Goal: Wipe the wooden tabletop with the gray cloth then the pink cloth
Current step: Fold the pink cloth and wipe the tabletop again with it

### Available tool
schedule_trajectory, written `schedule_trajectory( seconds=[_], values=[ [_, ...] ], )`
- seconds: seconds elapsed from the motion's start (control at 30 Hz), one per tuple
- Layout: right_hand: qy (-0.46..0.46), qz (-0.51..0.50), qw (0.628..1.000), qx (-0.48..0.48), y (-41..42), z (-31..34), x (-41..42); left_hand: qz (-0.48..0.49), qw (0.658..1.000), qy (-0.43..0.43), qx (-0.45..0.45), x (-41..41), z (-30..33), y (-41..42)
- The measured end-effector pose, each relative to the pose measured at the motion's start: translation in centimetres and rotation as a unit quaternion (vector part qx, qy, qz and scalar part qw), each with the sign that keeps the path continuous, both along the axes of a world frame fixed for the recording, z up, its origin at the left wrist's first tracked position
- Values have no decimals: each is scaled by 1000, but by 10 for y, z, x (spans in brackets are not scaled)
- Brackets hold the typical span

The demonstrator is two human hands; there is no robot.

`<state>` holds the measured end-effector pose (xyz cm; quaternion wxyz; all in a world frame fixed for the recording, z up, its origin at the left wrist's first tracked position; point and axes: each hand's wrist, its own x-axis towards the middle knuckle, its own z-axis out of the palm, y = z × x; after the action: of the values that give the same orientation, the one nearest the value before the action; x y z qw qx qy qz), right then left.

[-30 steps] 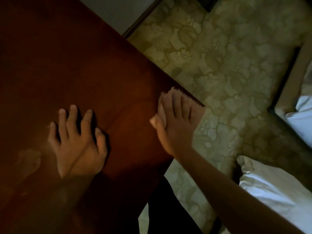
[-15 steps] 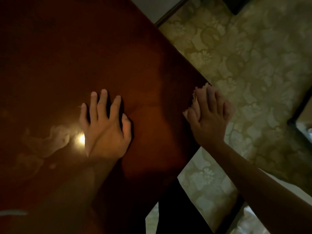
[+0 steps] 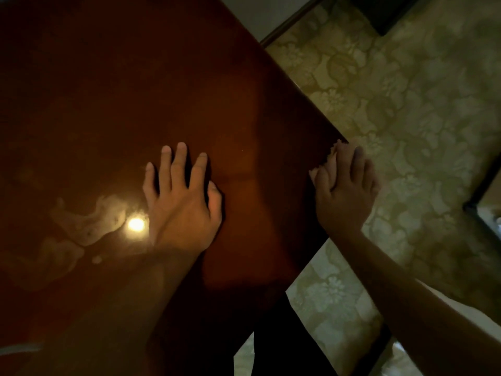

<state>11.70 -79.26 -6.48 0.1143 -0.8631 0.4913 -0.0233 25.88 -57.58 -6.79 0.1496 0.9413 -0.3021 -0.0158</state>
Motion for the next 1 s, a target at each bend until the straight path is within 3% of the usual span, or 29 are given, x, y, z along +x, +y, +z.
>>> schedule_trajectory(
  seconds=[0.1, 0.4, 0.6, 0.8, 1.0],
  values=[
    [-41, 17, 999, 11, 40, -3, -10, 1, 1000, 4, -2, 1, 1, 0],
    [18, 151, 988, 4, 155, -7, -47, 3, 1000, -27, -3, 0, -7, 1],
    [31, 233, 972, -13, 127, -5, -60, 2, 1000, -26, 6, 1, -7, -1],
    [3, 209, 978, -21, 143, -5, -35, 0, 1000, -16, 21, 1, -3, 1],
    [-30, 360, 932, 25, 175, -2, -44, 1, 1000, -4, 17, 1, 2, -1]
  ],
)
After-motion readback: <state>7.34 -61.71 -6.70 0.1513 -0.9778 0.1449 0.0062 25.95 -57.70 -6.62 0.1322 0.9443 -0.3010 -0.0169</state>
